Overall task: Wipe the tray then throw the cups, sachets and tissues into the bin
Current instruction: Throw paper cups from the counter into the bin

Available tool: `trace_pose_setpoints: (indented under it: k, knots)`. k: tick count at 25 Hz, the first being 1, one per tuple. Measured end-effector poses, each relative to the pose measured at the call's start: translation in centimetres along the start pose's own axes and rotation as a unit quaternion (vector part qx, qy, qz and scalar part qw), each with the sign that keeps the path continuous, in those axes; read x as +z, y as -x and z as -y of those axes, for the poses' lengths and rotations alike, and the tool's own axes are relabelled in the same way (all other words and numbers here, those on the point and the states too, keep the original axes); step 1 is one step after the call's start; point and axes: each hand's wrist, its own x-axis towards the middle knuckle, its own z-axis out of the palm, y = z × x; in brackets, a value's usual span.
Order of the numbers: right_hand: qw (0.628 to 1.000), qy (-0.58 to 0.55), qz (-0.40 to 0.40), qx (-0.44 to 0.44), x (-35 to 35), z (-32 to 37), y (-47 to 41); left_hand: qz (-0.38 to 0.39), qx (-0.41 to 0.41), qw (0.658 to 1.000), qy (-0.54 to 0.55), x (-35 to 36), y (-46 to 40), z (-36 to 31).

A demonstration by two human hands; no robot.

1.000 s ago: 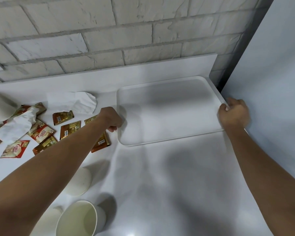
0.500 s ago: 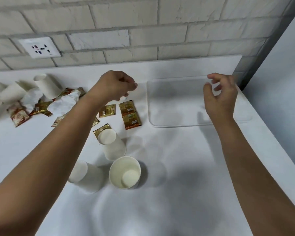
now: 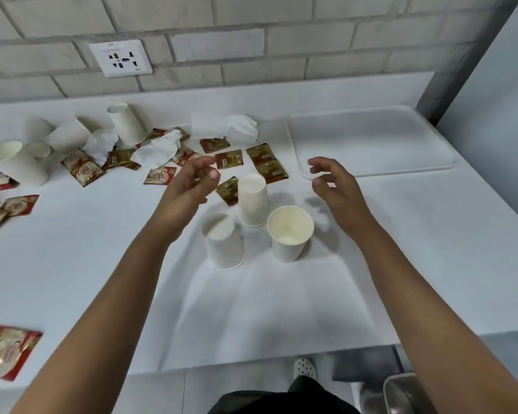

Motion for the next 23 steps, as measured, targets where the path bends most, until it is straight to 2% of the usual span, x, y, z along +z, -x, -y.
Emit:
trace_pose_setpoints:
  k: [4,8,17,23]
  knots:
    - [0.999,-0.036,-0.012,0.007,2.4,-2.7,4.1,0.033,0.011,0.998,-0.043,-0.5,3.4,4.4]
    - [0.998,-0.013,-0.022,0.052,5.1,-4.4,6.5,0.019,0.009,0.993,-0.120,0.6,4.7,6.6]
    - [0.993,0.026,-0.086,0.083,6.5,-3.7,7.9,-0.018,-0.012,0.995,-0.101,2.2,5.7,6.9]
    - [0.984,0.051,-0.163,0.043,2.5,-3.0,11.5,0.020,0.008,0.999,-0.031,6.2,7.5,3.9]
